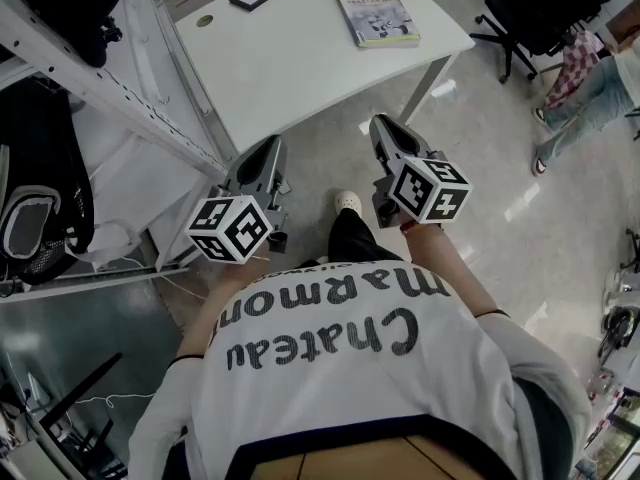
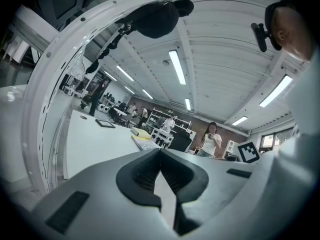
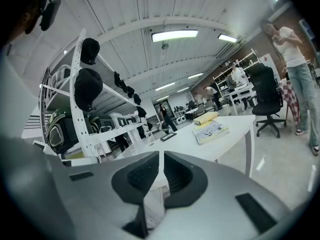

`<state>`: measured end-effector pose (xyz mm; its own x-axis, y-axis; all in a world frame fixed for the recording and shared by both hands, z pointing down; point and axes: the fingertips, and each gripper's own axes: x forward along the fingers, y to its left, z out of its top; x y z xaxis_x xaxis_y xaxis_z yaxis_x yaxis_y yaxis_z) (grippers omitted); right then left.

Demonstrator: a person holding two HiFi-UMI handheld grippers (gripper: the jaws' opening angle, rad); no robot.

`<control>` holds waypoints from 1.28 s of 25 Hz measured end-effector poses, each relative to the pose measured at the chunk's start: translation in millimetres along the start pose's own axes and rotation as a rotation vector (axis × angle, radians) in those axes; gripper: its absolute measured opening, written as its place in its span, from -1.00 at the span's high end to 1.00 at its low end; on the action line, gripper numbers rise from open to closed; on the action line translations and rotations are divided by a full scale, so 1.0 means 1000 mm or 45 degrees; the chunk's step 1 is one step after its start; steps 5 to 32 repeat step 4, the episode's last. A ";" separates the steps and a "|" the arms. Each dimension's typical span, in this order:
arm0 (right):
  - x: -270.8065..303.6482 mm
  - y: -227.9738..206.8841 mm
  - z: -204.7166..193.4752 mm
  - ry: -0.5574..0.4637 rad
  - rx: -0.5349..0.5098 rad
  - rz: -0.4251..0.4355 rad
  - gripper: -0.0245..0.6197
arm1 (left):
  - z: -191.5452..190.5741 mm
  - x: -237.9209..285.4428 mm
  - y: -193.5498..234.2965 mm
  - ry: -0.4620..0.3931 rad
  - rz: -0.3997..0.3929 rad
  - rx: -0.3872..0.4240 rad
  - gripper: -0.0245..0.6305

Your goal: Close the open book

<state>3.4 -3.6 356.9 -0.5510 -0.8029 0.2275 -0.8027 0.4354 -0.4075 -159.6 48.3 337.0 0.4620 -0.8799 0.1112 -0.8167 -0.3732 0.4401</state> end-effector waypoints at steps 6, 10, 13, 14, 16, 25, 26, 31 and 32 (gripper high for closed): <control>0.001 -0.001 0.003 -0.002 0.000 0.002 0.77 | 0.001 0.003 -0.003 -0.003 -0.006 0.008 0.85; 0.001 -0.001 0.003 -0.002 0.000 0.002 0.77 | 0.001 0.003 -0.003 -0.003 -0.006 0.008 0.85; 0.001 -0.001 0.003 -0.002 0.000 0.002 0.77 | 0.001 0.003 -0.003 -0.003 -0.006 0.008 0.85; 0.001 -0.001 0.003 -0.002 0.000 0.002 0.77 | 0.001 0.003 -0.003 -0.003 -0.006 0.008 0.85; 0.001 -0.001 0.003 -0.002 0.000 0.002 0.77 | 0.001 0.003 -0.003 -0.003 -0.006 0.008 0.85; 0.001 -0.001 0.003 -0.002 0.000 0.002 0.77 | 0.001 0.003 -0.003 -0.003 -0.006 0.008 0.85; 0.001 -0.001 0.003 -0.002 0.000 0.002 0.77 | 0.001 0.003 -0.003 -0.003 -0.006 0.008 0.85; 0.001 -0.001 0.003 -0.002 0.000 0.002 0.77 | 0.001 0.003 -0.003 -0.003 -0.006 0.008 0.85; 0.001 -0.001 0.003 -0.002 0.000 0.002 0.77 | 0.001 0.003 -0.003 -0.003 -0.006 0.008 0.85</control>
